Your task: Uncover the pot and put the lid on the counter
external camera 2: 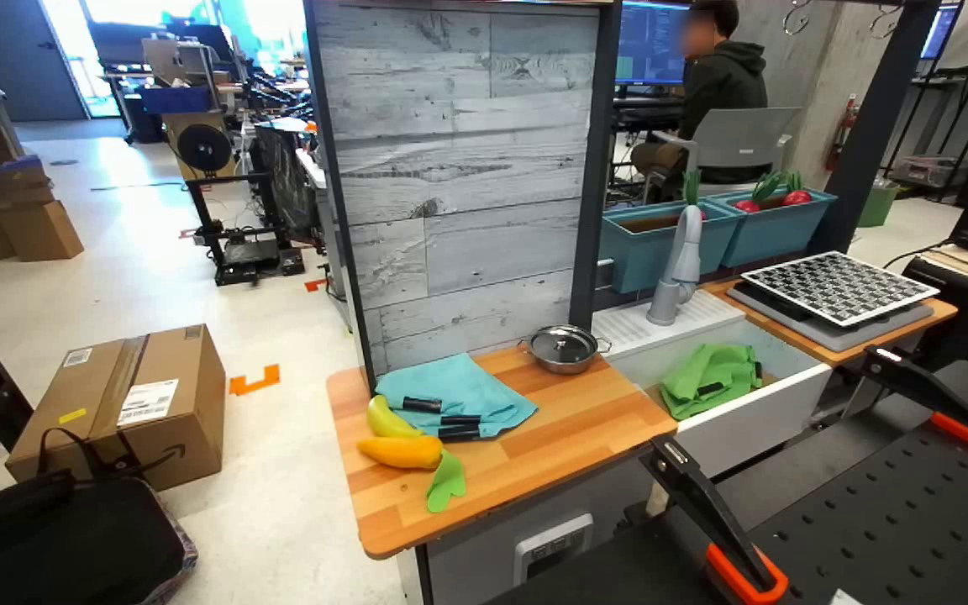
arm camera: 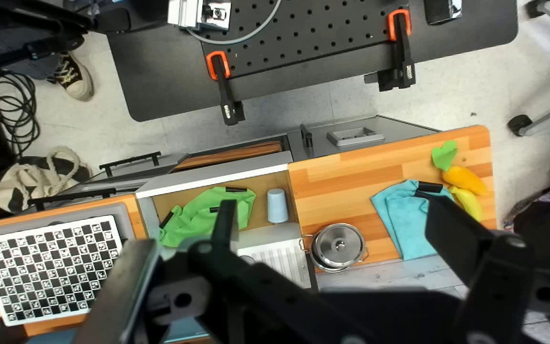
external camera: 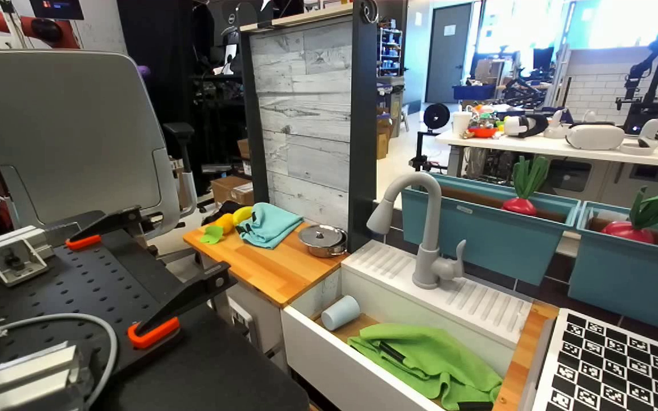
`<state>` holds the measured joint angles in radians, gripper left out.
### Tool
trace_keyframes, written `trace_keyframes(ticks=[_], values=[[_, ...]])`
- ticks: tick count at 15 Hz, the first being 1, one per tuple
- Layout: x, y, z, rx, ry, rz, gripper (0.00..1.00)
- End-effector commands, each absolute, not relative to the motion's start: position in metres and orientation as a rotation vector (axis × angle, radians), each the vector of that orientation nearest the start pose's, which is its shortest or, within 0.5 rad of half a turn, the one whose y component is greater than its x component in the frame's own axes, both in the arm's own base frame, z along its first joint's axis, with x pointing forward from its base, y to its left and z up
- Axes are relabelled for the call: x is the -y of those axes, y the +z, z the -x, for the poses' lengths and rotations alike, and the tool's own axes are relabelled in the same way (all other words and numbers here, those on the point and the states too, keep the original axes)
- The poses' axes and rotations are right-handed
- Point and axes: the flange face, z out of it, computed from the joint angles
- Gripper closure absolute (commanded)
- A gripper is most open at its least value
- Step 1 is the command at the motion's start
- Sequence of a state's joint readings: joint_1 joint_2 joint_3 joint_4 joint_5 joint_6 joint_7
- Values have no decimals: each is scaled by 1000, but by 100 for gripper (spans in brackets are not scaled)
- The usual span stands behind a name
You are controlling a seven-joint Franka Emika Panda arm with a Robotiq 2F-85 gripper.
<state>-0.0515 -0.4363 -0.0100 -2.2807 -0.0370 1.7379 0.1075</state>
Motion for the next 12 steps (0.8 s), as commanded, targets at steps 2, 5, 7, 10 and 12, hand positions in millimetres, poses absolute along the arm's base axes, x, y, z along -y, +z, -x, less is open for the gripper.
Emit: trace_keyframes(ticks=[2, 5, 7, 10, 12], values=[[29, 515, -409, -253, 169, 3161, 0], [26, 507, -419, -326, 143, 3141, 0], [25, 495, -428, -376, 139, 3139, 0], [25, 460, -449, -429, 114, 3151, 0], [29, 431, -463, -451, 113, 3150, 0]])
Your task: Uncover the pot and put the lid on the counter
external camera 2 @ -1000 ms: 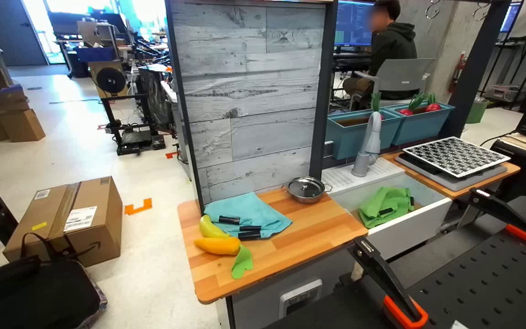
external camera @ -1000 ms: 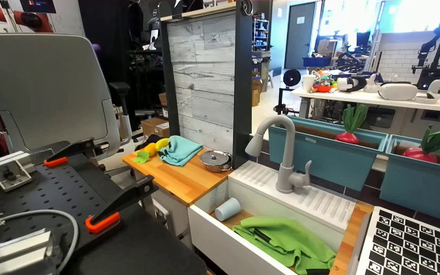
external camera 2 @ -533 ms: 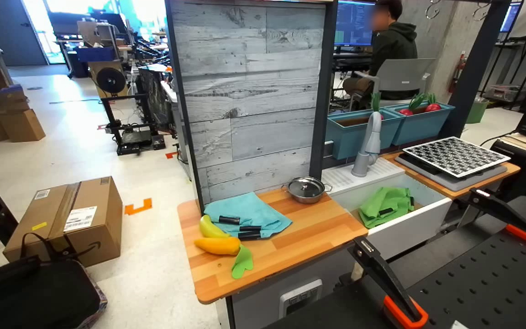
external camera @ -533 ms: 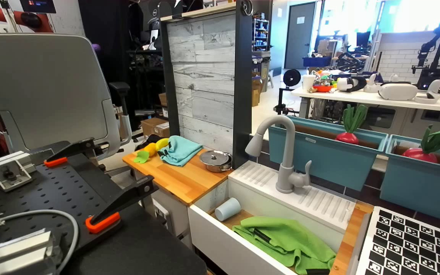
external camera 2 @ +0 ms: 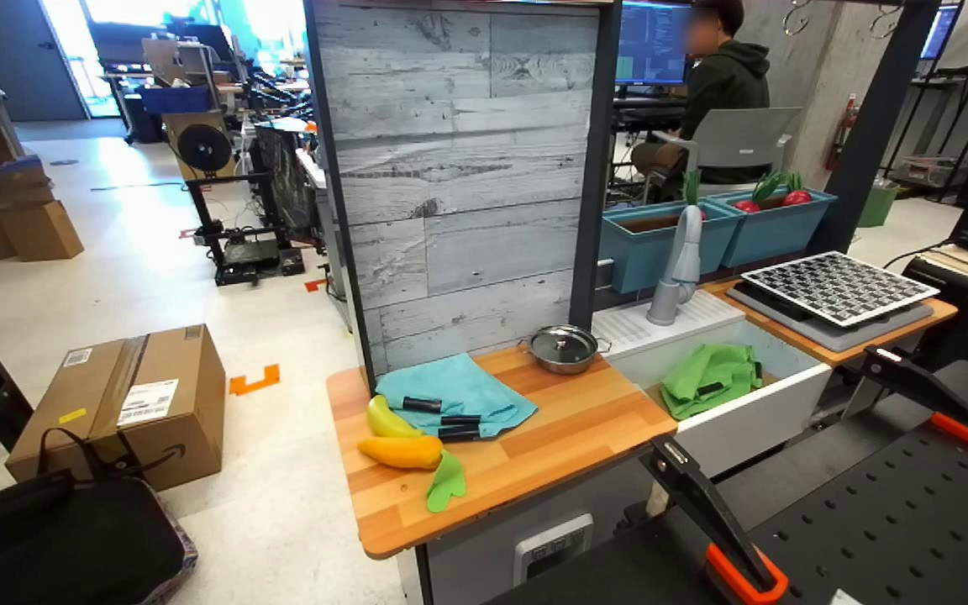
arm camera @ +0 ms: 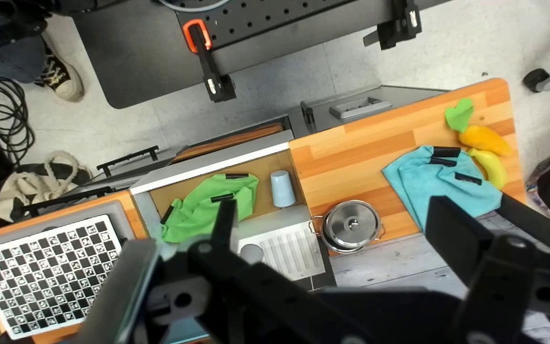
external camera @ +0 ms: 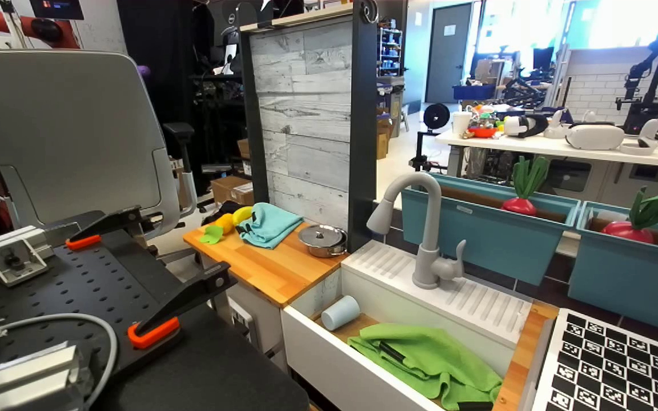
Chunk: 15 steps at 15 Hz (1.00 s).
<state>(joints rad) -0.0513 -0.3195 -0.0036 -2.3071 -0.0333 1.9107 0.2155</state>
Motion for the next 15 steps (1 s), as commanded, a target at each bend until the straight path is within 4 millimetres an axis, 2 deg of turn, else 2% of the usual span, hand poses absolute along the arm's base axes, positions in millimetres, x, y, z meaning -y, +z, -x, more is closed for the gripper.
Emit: trace_keyframes(ticks=[1, 4, 8, 11, 15], values=[[32, 415, -470, -454, 129, 3147, 0], [46, 368, -493, -495, 122, 3103, 0], [63, 290, -523, -616, 108, 2996, 0], [60, 225, -541, -720, 56, 2897, 0], [44, 158, -558, -845, 0, 2786, 0]])
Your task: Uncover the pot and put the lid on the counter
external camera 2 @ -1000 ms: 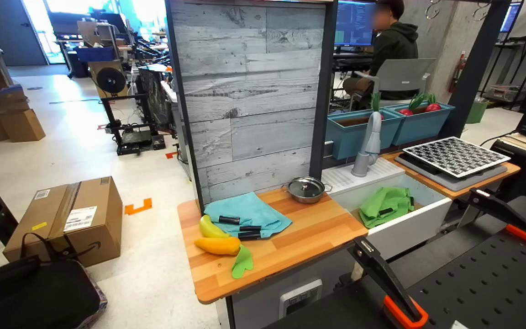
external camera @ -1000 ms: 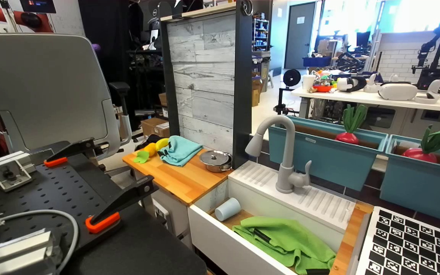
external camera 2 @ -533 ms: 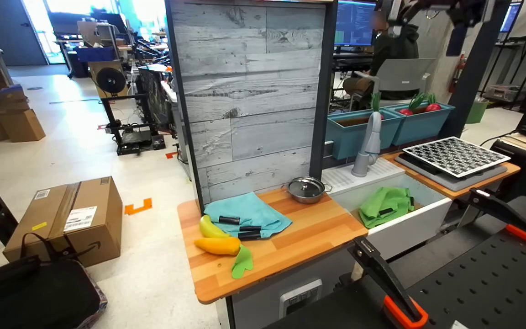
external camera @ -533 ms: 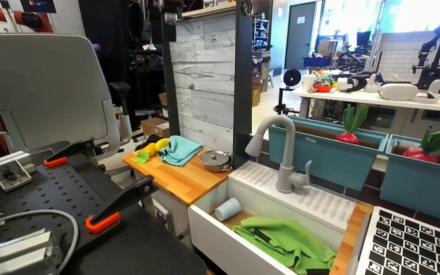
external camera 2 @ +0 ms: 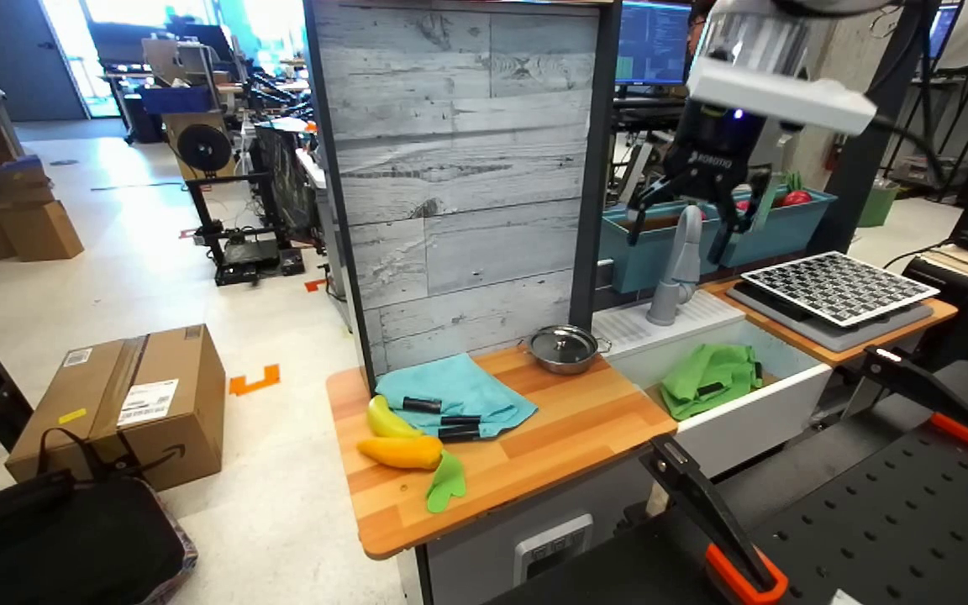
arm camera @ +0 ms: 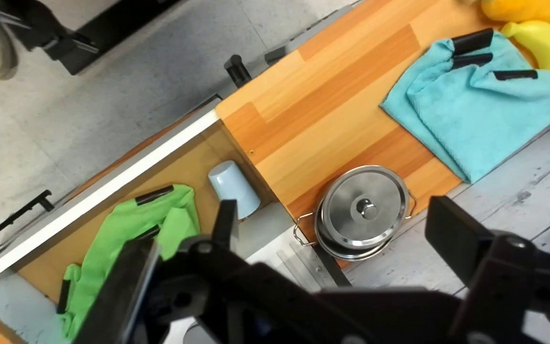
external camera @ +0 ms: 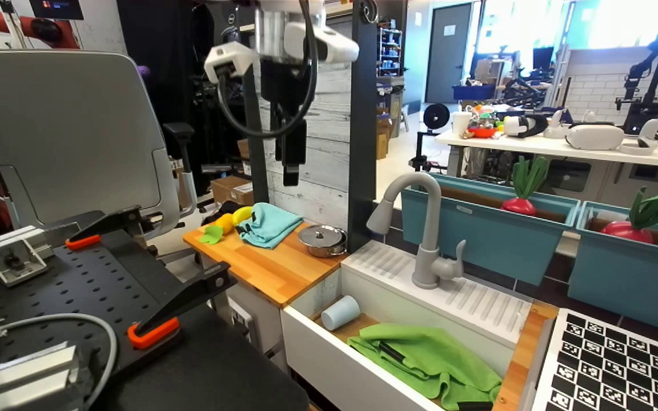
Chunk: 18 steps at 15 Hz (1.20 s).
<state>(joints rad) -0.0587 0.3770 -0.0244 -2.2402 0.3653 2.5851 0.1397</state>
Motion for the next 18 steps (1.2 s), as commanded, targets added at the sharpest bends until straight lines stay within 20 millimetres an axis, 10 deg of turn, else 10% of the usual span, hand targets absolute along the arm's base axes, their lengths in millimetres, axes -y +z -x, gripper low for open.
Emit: trace_keyframes(ticks=[1, 9, 18], values=[[40, 144, -563, -876, -16, 2766, 0], [22, 69, -607, -1057, -99, 2714, 0], [2, 31, -630, -1137, -110, 2722, 0]])
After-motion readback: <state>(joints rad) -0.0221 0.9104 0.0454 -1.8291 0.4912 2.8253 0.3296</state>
